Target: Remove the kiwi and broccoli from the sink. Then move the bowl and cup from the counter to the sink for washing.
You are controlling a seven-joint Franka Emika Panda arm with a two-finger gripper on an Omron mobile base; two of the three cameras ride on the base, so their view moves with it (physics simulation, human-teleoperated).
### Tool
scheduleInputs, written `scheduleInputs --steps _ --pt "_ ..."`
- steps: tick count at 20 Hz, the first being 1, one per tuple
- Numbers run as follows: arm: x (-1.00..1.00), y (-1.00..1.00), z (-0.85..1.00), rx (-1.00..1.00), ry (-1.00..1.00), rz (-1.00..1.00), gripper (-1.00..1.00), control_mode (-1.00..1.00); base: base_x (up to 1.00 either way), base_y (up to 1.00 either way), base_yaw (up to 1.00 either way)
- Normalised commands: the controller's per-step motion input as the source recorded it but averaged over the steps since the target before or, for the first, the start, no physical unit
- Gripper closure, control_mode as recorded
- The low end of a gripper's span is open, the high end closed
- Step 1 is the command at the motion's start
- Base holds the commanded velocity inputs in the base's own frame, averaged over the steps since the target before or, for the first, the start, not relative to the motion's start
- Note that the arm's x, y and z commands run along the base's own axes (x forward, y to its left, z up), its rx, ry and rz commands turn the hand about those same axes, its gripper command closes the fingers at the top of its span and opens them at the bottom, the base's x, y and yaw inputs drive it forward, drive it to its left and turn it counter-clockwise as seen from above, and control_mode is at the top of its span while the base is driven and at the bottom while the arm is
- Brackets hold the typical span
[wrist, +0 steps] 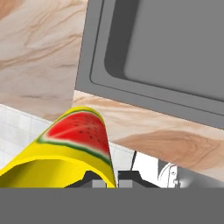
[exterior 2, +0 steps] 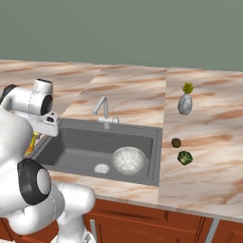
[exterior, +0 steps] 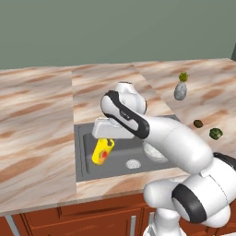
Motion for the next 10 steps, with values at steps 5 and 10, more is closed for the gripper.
scheduleInputs --steps 5,10 --pt "0.19 -0.33 0.00 0.00 0.00 0.00 1.00 -1.00 0.00 0.00 0.00" --pt "0.25 -0.27 0.00 0.00 0.00 0.00 1.00 -1.00 0.00 0.00 0.00"
